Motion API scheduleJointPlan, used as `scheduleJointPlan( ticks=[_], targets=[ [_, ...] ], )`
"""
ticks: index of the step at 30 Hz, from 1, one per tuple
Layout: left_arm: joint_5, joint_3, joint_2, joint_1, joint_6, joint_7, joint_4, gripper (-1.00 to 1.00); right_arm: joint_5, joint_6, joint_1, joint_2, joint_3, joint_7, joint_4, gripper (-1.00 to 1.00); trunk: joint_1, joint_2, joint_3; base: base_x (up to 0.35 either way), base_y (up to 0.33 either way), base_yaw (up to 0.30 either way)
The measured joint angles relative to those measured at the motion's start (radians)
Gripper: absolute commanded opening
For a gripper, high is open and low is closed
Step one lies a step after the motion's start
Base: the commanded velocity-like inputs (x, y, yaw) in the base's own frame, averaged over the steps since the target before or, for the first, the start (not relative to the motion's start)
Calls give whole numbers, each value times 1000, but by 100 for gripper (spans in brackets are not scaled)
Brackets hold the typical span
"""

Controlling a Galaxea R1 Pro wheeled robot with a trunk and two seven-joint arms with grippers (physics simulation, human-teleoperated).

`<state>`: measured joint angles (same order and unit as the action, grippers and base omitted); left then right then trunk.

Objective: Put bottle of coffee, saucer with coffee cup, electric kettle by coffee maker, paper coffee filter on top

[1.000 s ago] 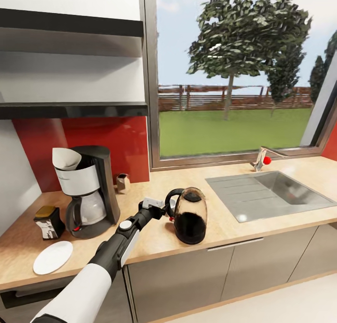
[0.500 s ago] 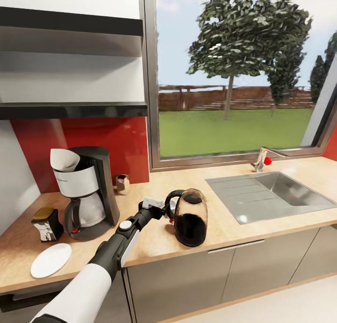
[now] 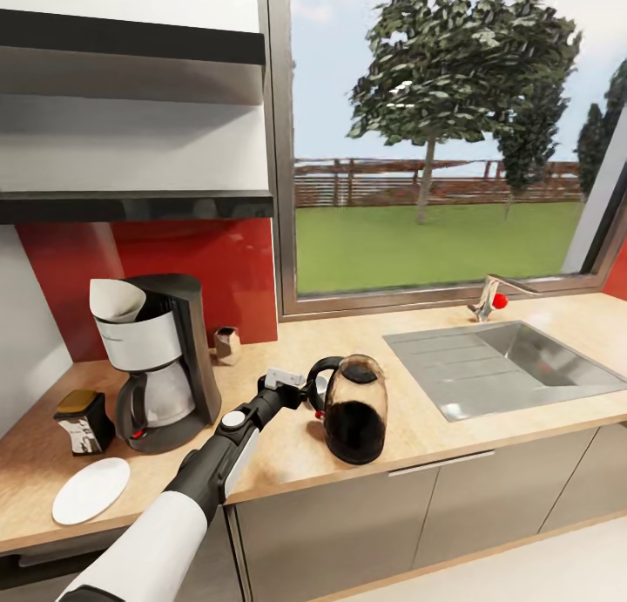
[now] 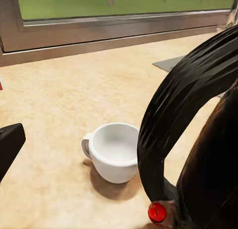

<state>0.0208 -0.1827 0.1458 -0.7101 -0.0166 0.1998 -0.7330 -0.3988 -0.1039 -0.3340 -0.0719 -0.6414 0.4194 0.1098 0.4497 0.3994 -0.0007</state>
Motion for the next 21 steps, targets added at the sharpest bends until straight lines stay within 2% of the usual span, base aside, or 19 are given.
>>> scheduleJointPlan(
  ticks=[9, 18, 21],
  targets=[
    [1, 0, 0, 0, 0, 0, 2, 100, 0, 0, 0, 0, 0, 0, 0, 100, 0, 0, 0, 24, 0, 0],
    [1, 0, 0, 1, 3, 0, 39, 100, 0, 0, 0, 0, 0, 0, 0, 100, 0, 0, 0, 35, 0, 0],
    [0, 0, 0, 14, 21, 0, 41, 100, 0, 0, 0, 0, 0, 0, 0, 100, 0, 0, 0, 4, 0, 0]
  ],
)
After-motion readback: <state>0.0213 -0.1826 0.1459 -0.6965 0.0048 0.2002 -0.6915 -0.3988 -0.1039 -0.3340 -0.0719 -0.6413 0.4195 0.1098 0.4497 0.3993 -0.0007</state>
